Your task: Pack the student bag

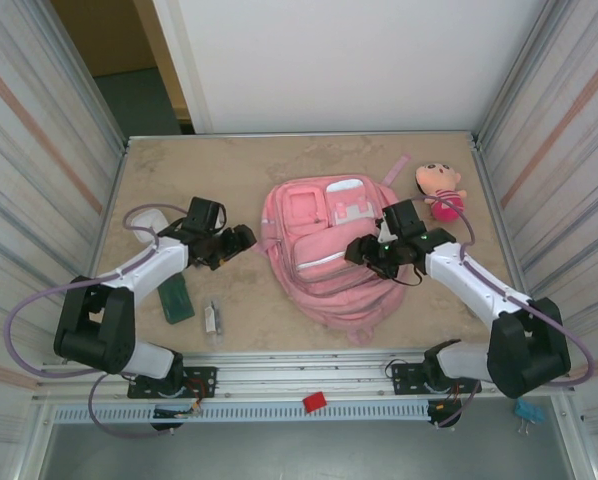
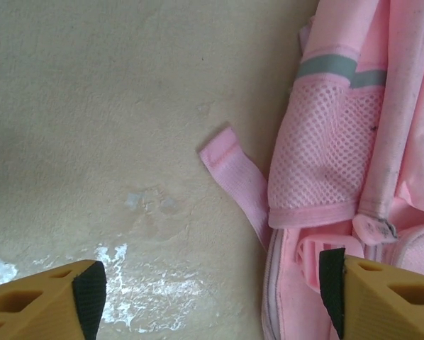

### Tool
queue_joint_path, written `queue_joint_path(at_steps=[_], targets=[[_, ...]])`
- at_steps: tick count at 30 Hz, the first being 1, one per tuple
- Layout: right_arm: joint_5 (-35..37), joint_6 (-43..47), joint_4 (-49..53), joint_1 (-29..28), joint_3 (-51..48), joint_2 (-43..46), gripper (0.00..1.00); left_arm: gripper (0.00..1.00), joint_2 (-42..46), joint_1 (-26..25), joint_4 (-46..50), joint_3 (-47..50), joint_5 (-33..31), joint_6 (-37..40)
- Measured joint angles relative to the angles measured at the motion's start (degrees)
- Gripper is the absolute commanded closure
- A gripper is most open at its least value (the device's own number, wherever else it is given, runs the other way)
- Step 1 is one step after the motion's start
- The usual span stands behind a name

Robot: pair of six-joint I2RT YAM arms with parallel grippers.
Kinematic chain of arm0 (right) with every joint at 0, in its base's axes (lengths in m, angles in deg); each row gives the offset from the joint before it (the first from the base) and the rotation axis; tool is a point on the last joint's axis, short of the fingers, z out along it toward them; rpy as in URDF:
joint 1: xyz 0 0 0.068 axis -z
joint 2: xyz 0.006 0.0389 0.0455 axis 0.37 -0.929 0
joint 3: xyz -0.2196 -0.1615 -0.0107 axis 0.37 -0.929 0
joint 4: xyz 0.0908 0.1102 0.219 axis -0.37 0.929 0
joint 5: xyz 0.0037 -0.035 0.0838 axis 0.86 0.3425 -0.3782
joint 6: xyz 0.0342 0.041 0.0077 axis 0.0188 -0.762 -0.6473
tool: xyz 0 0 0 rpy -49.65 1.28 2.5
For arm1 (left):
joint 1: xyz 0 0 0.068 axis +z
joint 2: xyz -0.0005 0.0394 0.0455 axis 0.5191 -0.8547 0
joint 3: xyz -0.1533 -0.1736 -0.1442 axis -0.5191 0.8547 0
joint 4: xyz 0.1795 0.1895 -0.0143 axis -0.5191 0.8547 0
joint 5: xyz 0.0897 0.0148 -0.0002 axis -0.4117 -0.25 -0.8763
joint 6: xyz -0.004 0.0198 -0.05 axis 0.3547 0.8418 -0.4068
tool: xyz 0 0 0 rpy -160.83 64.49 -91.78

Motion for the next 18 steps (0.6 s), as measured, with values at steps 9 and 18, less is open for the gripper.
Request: queue_joint_path(at_steps=[9,18], targets=[[-0.31,-0.55,-3.72,-1.49,0.74,-0.96,0.39,0.22,-3.50,-8.76,-3.06,-7.10,3.23,0.00],[-1.53,-1.55,-4.81,-1.42,-1.55,4.11,0.32,0.73,-17.16,-10.64,-2.82,-12.04,1.84,0.87]])
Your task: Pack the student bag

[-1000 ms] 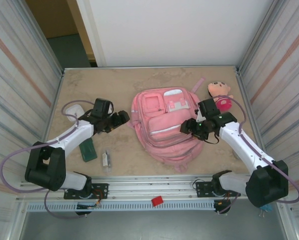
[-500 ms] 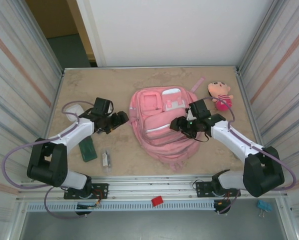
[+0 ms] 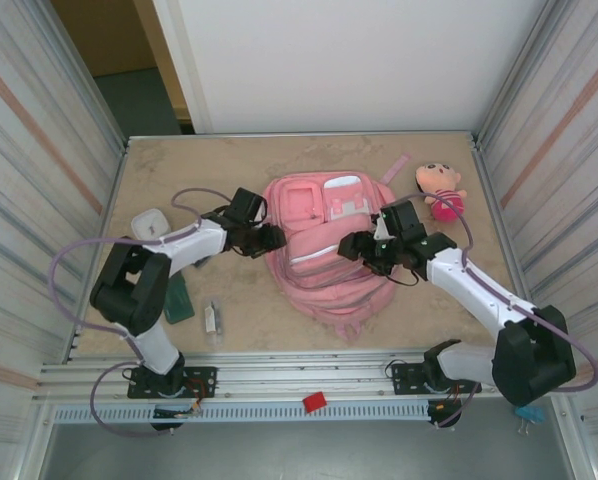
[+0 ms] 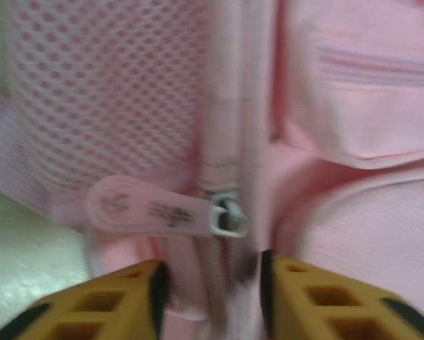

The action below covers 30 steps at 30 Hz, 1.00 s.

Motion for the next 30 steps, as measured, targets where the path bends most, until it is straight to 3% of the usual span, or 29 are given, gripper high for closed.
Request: queue_joint_path(at_steps=[5,12,17,22,25,30], targets=[[0.79,0.79,4.85,1.77,-0.17,6.14,0.30,0.86,-2.05,1.20,2.99,-3.17,-0.63,2.78],[3.52,6.16,16.94,6.73,1.92,15.85,0.32,0.84,-2.08,4.17,4.90,-5.84,-3.52,6.88],[2.12,7.50,13.53,6.78,2.27,16.65,0.34,0.62,-2.08,5.11,6.01,-7.41,-4.48,8.20],[1.90,7.28,4.02,6.05,1.29,7.48,0.35,0.46,-1.36,5.33,6.78,-7.45,-4.50,7.30],[3.69,7.06,-2.14,4.13,-2.21,1.53,0.37,0.41,0.98,5.33,7.93,-7.28,-4.52,6.95],[6.58,7.61,-3.06,3.45,-3.48,-6.45,0.37,0.31,7.89,6.03,9.53,-4.59,-4.72,6.12]])
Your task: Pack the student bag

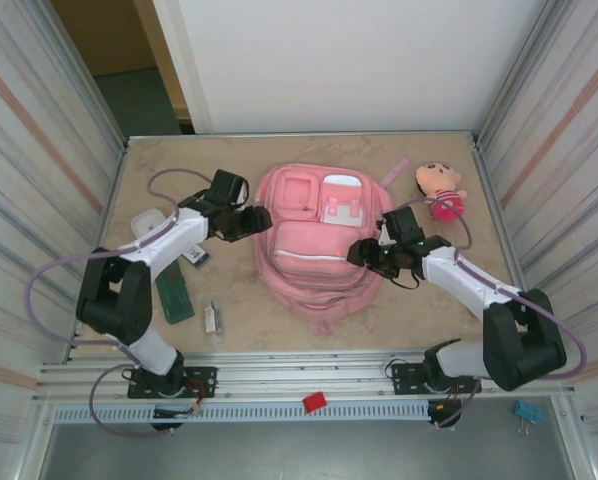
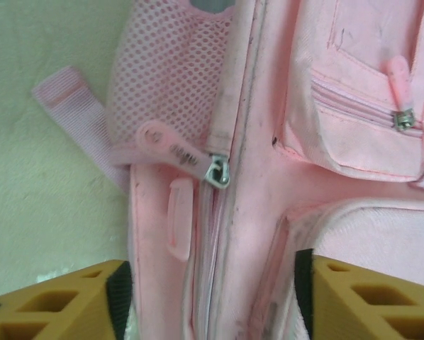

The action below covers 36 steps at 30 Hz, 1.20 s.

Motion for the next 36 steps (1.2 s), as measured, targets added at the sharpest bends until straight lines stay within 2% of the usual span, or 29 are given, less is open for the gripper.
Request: queue_joint_path(at_steps=[7,11,15,21,31,33,36], targets=[[5.62,3.08,2.91,-0.94,12.11,1.42,0.35,0.19,12.26,5.35,4.66,8.57,-2.71,-2.21],[5.66,3.13,-1.20,-3.56,13.81,3.72,0.35,0.15,22.99,10.78,9.88,14.40,-5.44,-3.34],[5.09,3.10,-3.89,-8.68,14.67,0.57,0.35,0.13,31.15,17.84,14.16,18.93,-6.82,-3.78],[3.72,3.08,-6.34,-14.69,16.87,-7.30,0.35,0.13,32.17,25.05,16.26,24.41,-8.22,-3.26],[1.62,2.91,-9.79,-16.59,17.70,-8.83,0.35,0.16,22.62,25.16,11.08,27.10,-4.35,-3.19],[1.88,2.91,-9.77,-16.59,17.77,-8.83,0.35,0.16,22.49,23.63,9.79,27.10,-4.26,-3.78],[2.75,2.91,-9.68,-16.59,17.77,-8.76,0.34,0.15,21.75,18.64,7.96,26.69,-4.59,-5.18]])
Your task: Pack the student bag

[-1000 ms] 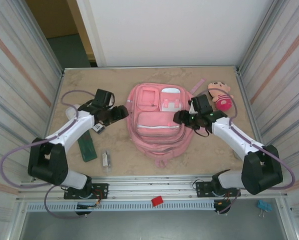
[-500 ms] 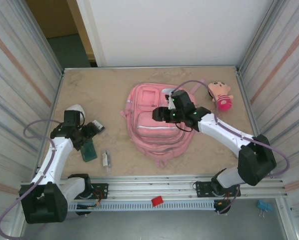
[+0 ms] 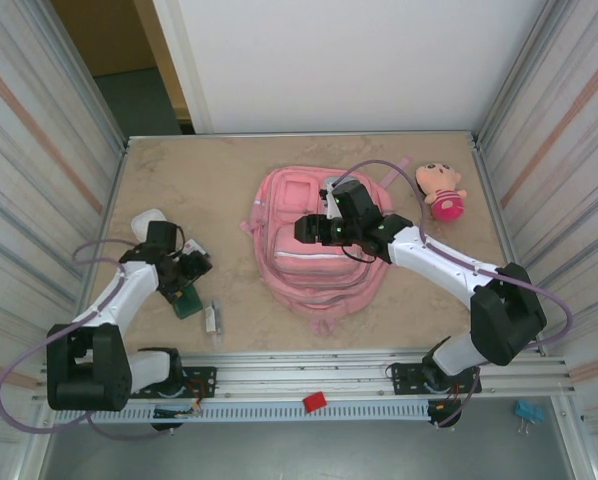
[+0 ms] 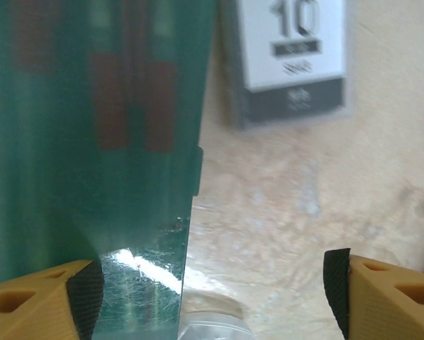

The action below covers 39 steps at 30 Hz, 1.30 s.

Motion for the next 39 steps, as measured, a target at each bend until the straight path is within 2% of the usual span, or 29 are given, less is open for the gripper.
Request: queue_joint_path(at_steps=[3,6,15,21,26,28,32,39], targets=[[0.20,0.02,0.02,0.00,0.00,0.17,0.34,0.14,-1.40,-4.63,-0.61,-1.16,0.44,-1.64],[0.20,0.02,0.13,0.00,0.00,0.61,0.34,0.12,-2.36,-6.05,1.20,-3.02,0.79,-2.99],[0.26,0.07,0.83,0.02,0.00,1.95,0.34,0.05,2.25,-4.37,9.86,-5.70,-5.62,-4.46],[0.20,0.24,1.31,0.02,0.00,1.95,0.34,0.05,0.37,-2.34,9.14,-1.64,-5.05,-5.29],[0.20,0.26,1.97,0.07,0.00,1.95,0.33,0.03,-5.62,-2.56,5.40,-1.31,-2.51,-5.44],[0.20,0.26,2.23,0.09,0.00,1.95,0.34,0.06,-8.46,-3.13,4.50,-1.46,-2.51,-5.35],[0.20,0.26,2.38,0.11,0.00,1.95,0.33,0.19,-12.07,-4.02,5.86,-3.10,-4.24,-4.63],[0.11,0.26,2.56,0.11,0.00,1.95,0.33,0.34,-12.41,-6.54,6.84,-3.63,-7.72,-3.04]])
